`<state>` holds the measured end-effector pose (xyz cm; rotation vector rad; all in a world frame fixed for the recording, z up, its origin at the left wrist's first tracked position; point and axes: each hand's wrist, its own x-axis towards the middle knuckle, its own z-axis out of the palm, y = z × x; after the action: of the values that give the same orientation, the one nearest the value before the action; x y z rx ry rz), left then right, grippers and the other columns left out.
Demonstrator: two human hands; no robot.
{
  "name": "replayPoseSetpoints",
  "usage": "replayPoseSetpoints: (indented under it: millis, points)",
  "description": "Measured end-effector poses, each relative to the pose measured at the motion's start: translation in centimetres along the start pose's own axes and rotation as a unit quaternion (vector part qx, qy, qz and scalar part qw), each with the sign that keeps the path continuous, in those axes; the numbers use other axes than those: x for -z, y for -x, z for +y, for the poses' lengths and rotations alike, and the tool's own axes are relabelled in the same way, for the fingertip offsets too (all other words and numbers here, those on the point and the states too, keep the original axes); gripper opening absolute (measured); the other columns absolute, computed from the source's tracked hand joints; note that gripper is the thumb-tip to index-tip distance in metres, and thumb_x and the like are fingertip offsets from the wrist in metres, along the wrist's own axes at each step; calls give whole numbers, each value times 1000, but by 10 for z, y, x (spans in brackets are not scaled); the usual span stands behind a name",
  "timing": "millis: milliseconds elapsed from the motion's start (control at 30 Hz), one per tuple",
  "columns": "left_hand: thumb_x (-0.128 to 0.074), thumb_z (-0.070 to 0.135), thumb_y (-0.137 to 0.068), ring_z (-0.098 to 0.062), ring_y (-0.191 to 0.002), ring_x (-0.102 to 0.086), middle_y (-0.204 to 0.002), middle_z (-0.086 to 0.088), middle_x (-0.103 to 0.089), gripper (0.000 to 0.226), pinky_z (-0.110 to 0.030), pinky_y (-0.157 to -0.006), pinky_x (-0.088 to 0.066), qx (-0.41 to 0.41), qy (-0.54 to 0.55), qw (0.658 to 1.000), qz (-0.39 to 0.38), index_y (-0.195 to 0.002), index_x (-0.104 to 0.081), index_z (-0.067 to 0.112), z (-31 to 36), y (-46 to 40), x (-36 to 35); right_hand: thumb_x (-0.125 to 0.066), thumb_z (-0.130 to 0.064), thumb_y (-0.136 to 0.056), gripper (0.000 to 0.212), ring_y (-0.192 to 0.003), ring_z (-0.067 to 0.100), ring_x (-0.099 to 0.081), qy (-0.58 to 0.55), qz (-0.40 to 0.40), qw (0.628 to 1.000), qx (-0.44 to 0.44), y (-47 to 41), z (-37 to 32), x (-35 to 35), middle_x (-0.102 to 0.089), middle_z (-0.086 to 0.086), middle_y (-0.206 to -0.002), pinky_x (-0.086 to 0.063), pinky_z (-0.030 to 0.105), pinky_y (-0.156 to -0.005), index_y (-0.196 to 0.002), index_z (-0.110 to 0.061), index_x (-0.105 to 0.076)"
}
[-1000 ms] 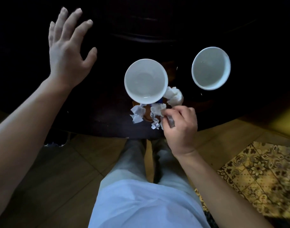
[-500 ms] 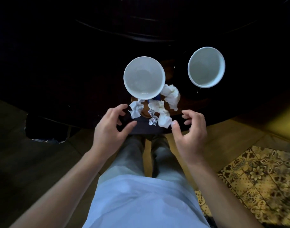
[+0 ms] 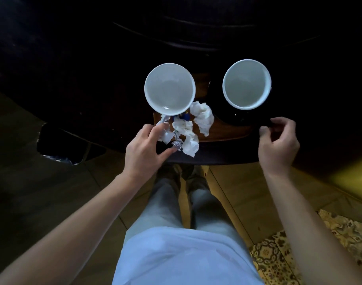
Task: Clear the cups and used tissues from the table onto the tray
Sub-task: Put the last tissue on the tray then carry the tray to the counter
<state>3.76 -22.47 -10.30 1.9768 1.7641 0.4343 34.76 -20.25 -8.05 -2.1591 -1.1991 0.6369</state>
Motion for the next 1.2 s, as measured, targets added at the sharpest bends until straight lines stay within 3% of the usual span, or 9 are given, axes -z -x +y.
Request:
replayPoseSetpoints:
  millis: [133,200,333,500,667,700,833,1033,1200]
  points:
    - [-80,41,-86,-18,-78,-63,-107,-5,-62,49,-29,-62,-55,-11,-15,999,33,-123,-66,12,7,-2,-6,-65,-16,-96,23,-96,12,-60,6,-20,1000,8,-11,8,-1,-62,-1,-105,-38,-3,-74,-116,-7,-61]
    - [-80,31,-87,-20,-76,-64,-105,-7,-63,38,-32,-61,-56,-16,-20,999,45,-117,-71,9,7,-2,-10,-63,-21,-97,22,-97,13,-62,13,-37,999,10,-16,12,-2,-63,-3,-104,-40,0,-73,-117,-11,-62]
    - [-77,20,-89,-22,-72,-65,-97,-7,-65,24,-31,-61,-55,-5,-9,997,75,-109,-76,7,4,1,-16,-62,-25,-99,23,-97,18,-66,27,-65,997,14,-21,14,-7,-70,5,-105,-45,18,-77,-118,-13,-64]
    - [-73,16,-86,-26,-73,-68,-95,-9,-70,22,-37,-60,-58,-24,-9,997,69,-104,-75,2,5,-2,-20,-65,-27,-97,30,-98,15,-62,48,-93,994,15,-25,10,-7,-70,7,-110,-44,24,-81,-123,-12,-63]
    - [-73,14,-84,-28,-69,-68,-92,-11,-70,23,-41,-56,-57,5,-3,998,62,-103,-74,0,1,-14,-17,-70,-31,-92,35,-84,24,-72,24,-133,991,-1,-25,13,-5,-65,-6,-100,-62,43,-76,-124,-22,-58]
    - [-73,13,-85,-27,-67,-67,-89,-10,-69,21,-41,-55,-56,18,-2,997,73,-102,-74,0,0,-17,-15,-71,-31,-92,35,-80,24,-73,20,-138,990,-6,-25,14,-5,-66,-5,-98,-63,42,-72,-124,-23,-57]
    - [-75,23,-88,-25,-72,-69,-86,-5,-71,24,-36,-60,-54,81,13,990,118,-102,-68,5,3,-31,-7,-69,-25,-96,36,-71,22,-72,4,-144,989,-18,-24,13,-5,-65,1,-99,-54,15,-50,-128,-18,-55]
    - [-81,39,-85,-26,-86,-71,-100,-3,-71,51,-37,-68,-53,184,51,971,143,-115,-58,5,18,-32,-6,-68,-20,-97,37,-80,26,-72,-35,-144,988,-53,-22,13,-7,-66,9,-106,-52,12,-49,-131,-18,-54]
    - [-79,34,-88,-16,-91,-66,-105,-1,-69,48,-39,-78,-58,150,104,978,96,-124,-60,10,15,-20,-1,-67,-20,-97,38,-74,23,-72,-43,-139,987,-66,-22,14,-8,-66,8,-104,-53,15,-51,-132,-18,-54]
